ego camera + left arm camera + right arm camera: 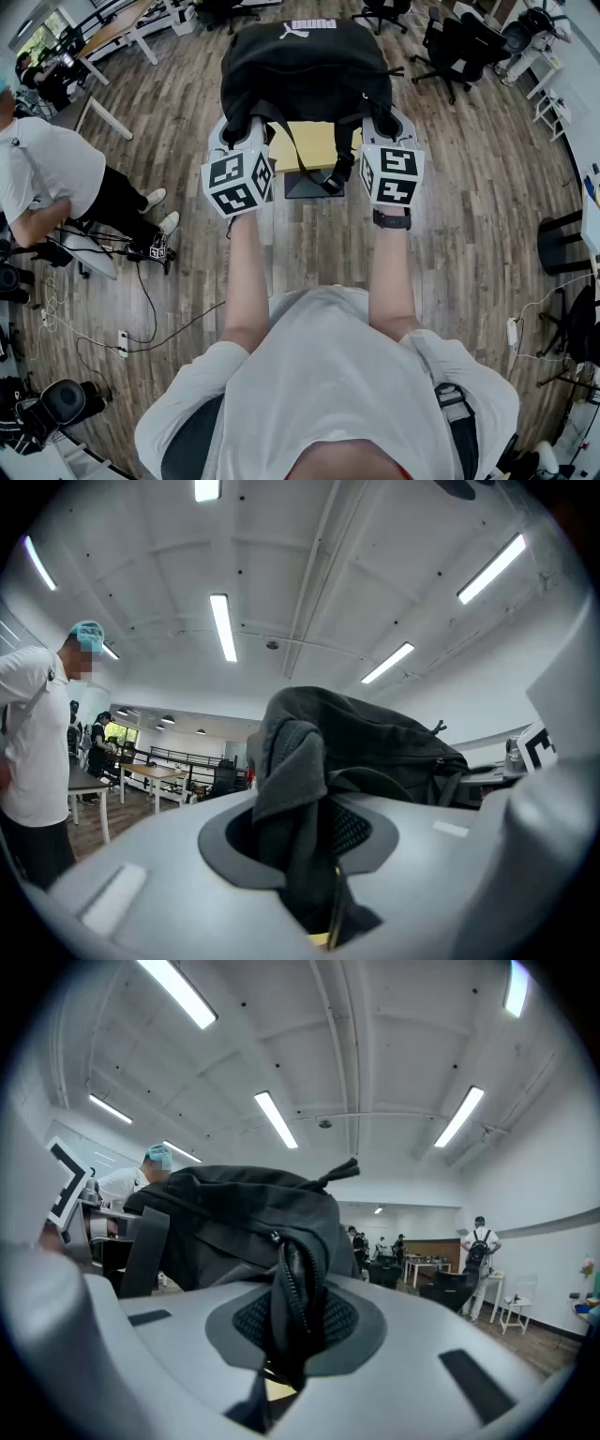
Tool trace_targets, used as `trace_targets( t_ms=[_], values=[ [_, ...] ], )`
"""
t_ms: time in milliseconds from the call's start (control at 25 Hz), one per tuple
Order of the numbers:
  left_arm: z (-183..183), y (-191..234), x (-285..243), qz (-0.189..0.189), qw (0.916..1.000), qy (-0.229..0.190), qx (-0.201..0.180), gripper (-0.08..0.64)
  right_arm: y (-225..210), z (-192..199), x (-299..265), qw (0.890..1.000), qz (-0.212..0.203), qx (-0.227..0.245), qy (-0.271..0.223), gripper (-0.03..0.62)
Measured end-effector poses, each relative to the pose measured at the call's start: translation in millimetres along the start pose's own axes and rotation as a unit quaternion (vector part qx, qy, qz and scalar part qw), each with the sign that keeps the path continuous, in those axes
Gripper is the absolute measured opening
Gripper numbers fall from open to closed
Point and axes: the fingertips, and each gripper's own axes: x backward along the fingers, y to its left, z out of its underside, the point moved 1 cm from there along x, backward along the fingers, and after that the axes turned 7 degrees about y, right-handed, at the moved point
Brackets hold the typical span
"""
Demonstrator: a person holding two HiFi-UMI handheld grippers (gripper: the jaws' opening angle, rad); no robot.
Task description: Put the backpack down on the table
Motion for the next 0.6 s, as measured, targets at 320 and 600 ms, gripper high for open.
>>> trace_targets(
  t_ms=[320, 600],
  values=[
    [10.5, -32.7, -13.0, -0.01, 0.9998, 0.002, 0.014, 0.115, -34.4, 12.0, 0.0, 1.0, -0.011, 0.007, 0.006, 0.043],
    [21.9, -59.6, -13.9, -0.028, 0.9994, 0.001, 0.018, 0.117, -59.5, 25.7, -2.9, 0.999, -0.03, 0.005, 0.012, 0.043]
  ],
)
